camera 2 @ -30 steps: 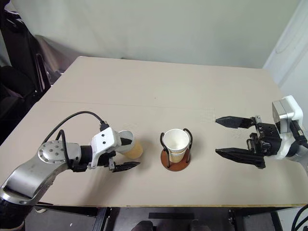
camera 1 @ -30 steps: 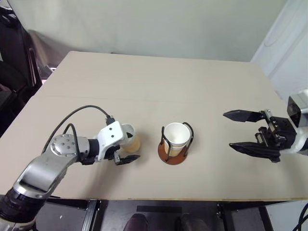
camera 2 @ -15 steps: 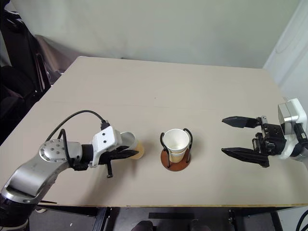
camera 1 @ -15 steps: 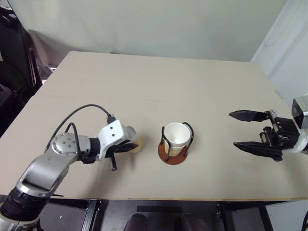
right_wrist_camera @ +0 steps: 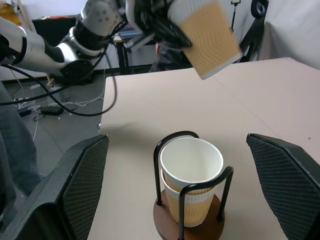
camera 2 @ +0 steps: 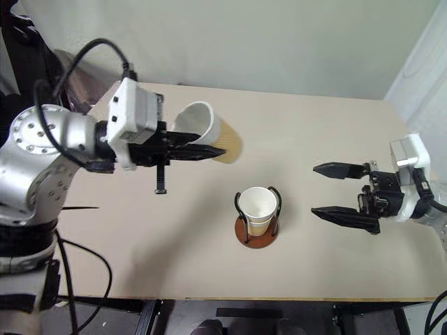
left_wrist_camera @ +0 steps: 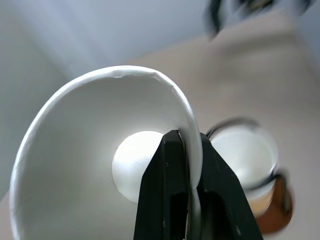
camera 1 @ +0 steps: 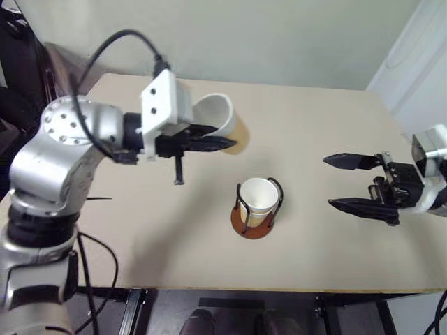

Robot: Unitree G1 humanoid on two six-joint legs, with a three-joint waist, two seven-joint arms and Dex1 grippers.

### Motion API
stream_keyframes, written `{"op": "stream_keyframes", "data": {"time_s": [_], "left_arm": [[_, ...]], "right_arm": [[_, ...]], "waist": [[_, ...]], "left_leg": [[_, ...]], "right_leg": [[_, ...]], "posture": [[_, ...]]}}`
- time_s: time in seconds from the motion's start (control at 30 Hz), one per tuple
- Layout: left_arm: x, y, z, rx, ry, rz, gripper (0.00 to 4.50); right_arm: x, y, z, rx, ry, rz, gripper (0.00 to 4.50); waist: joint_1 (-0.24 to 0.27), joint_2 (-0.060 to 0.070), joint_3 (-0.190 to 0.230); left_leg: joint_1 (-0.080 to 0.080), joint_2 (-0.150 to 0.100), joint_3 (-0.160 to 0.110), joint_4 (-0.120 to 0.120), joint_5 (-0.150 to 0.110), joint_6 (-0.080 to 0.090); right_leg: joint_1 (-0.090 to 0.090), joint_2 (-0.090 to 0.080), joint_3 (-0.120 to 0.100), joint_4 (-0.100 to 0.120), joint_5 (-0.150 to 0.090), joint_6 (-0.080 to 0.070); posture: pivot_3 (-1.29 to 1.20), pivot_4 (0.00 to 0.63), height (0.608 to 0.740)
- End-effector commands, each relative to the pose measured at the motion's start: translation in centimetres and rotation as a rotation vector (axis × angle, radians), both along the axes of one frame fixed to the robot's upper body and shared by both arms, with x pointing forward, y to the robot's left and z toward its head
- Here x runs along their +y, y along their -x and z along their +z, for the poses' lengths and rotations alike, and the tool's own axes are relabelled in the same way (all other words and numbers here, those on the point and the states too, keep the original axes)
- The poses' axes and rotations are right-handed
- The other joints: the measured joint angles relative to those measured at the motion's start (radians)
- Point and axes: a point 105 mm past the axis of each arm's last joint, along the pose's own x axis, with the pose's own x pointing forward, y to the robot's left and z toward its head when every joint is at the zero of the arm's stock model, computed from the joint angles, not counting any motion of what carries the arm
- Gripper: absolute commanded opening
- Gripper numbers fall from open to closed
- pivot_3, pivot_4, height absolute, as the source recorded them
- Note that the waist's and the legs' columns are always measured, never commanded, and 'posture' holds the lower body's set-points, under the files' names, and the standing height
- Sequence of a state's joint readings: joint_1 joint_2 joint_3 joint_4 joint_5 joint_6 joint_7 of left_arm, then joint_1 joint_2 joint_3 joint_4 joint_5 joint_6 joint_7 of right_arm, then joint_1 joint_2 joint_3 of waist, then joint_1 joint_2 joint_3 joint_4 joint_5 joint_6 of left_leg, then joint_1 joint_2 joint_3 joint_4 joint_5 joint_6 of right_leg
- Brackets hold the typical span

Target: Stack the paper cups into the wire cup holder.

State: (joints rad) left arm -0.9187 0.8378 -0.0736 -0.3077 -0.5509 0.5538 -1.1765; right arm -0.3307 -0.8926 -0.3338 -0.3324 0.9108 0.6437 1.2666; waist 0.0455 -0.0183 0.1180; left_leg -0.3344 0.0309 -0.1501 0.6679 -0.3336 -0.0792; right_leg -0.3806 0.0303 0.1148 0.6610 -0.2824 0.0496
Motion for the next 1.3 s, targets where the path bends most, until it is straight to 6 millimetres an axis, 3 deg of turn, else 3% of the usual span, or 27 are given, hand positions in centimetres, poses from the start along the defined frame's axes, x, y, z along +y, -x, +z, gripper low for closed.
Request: {"op": "stream_keyframes", "data": {"time_s": [0.03, 0.4, 0.67, 1.03, 1.27, 1.3], "left_arm": [[-1.3, 0.2, -0.1, -0.022, -0.081, -0.130, 0.06], [-4.2, 0.0, -2.9, 0.027, -0.220, -0.327, 0.06], [-4.5, 0.1, -4.9, 0.051, -0.299, -0.367, 0.06], [-5.4, -0.5, -6.1, 0.040, -0.321, -0.372, 0.06], [-5.0, -0.5, -7.2, 0.052, -0.366, -0.377, 0.06], [-5.0, -0.5, -7.2, 0.053, -0.367, -0.377, 0.25]], "right_arm": [[0.6, 0.4, 0.7, -0.035, 0.010, 0.015, 4.50], [0.8, 1.1, 0.6, -0.034, 0.033, -0.041, 4.50], [0.7, 1.5, 0.6, -0.031, 0.044, -0.080, 4.50], [-3.1, 3.2, -0.6, 0.052, 0.167, -0.240, 4.50], [-3.5, 3.6, -0.8, 0.059, 0.187, -0.263, 4.50], [-3.5, 3.6, -0.9, 0.060, 0.188, -0.265, 4.50]], "waist": [[0.000, 0.000, 0.000], [0.000, 0.000, 0.000], [0.006, 0.000, 0.000], [0.022, 0.000, 0.000], [0.018, 0.000, 0.000], [0.018, 0.000, 0.000]], "left_leg": [[0.000, 0.000, 0.000, 0.000, 0.000, 0.000], [-0.006, 0.000, -0.001, 0.003, 0.000, 0.002], [-0.013, 0.000, -0.006, 0.009, -0.001, 0.005], [-0.016, -0.001, -0.004, 0.013, -0.002, 0.008], [-0.015, -0.002, -0.001, 0.014, -0.003, 0.010], [-0.015, -0.002, -0.001, 0.014, -0.003, 0.010]], "right_leg": [[0.000, 0.000, 0.000, 0.000, 0.000, 0.000], [-0.001, 0.000, 0.000, -0.007, 0.003, 0.007], [-0.002, -0.002, 0.000, -0.014, 0.007, 0.013], [-0.001, -0.004, 0.000, -0.016, 0.008, 0.015], [0.000, -0.002, 0.001, -0.015, 0.008, 0.015], [0.000, -0.002, 0.001, -0.015, 0.008, 0.015]], "posture": [[0.00, 0.150, 0.740], [0.00, 0.150, 0.740], [0.00, 0.150, 0.740], [0.00, 0.150, 0.740], [0.00, 0.150, 0.740], [0.00, 0.150, 0.740]]}}
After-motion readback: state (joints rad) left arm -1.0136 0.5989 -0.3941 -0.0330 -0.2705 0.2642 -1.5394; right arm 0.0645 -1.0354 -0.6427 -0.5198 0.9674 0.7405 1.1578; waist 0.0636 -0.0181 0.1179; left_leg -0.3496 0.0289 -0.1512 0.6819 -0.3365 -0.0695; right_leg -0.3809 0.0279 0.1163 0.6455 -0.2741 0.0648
